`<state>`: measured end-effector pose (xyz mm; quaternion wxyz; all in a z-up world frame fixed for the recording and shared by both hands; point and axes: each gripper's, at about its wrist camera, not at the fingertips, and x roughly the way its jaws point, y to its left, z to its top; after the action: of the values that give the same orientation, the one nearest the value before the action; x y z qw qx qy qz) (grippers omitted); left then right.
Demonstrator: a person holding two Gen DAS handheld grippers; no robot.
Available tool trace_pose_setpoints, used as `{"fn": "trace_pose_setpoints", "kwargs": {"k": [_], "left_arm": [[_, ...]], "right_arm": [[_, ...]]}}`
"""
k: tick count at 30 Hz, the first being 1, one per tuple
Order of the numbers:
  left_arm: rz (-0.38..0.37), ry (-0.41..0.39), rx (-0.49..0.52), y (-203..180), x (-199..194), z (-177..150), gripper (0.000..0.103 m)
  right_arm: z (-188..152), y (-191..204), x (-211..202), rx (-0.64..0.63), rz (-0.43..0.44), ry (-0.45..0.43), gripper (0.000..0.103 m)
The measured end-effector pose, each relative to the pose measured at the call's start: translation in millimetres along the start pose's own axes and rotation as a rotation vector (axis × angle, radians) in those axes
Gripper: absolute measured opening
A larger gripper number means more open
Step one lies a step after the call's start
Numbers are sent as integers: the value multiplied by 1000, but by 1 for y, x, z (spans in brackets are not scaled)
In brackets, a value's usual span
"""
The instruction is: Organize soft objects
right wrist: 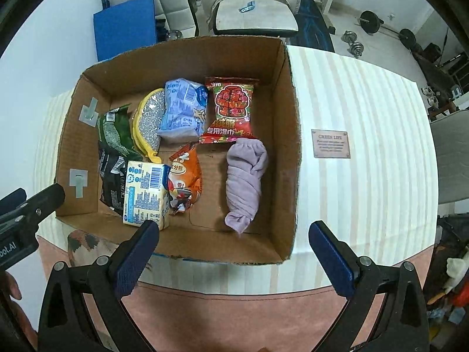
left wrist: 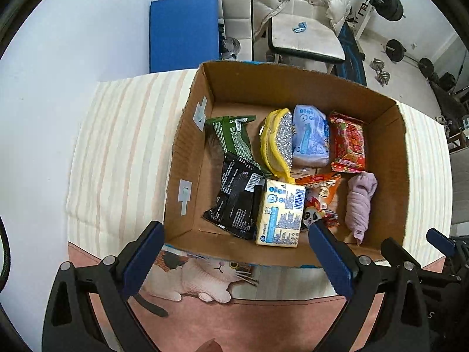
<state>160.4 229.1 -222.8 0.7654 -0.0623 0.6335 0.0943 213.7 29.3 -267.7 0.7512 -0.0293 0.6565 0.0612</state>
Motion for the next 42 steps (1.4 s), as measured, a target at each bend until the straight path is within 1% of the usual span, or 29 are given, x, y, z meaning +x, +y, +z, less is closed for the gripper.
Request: {"fn": "trace_pose_setpoints", "kwargs": {"k": [3,4,6,10,15,21,25,29,32,39,42], "left_arm": [[-11,-29,-4,0,-18,-5,101],[-19,-50,-4,0,-29,-8,101],[-24,-86,-1,-2,-49,-13,101],[-27,-160,-9,-4,-101,-34,101],[-73,-242,-41,-2,-154,-59,101],[-46,-319,-4,-4,-201,-81,101],[-46,-358,12,-5,-224,-94,101],[-65,-383,29,-7,-243,-107,101],[-67,-398,50,-9,-255,-117,101],[-50,-429,54,-10,-263,-127,101],[-40,-434,50,-11,-261,-128,101]], "right_arm": [[-5,-3,-16,-1,9,-31,103],[-8,-4,-25,-3,11,-46,103],[-15,-6,-46,-5,21,-84,103],[-35,-12,-100,-7,20,-179,103],[-64,-15,-155,-2,39,-260,103],[-97,-19,-220,-10,46,-365,103],[-113,-22,-253,-10,58,-410,103],[-128,-18,-279,-28,57,-445,103],[-139,-14,-291,-48,48,-459,103],[-147,-16,-294,-40,32,-461,103],[-147,-17,-295,-30,7,-481,103]]}}
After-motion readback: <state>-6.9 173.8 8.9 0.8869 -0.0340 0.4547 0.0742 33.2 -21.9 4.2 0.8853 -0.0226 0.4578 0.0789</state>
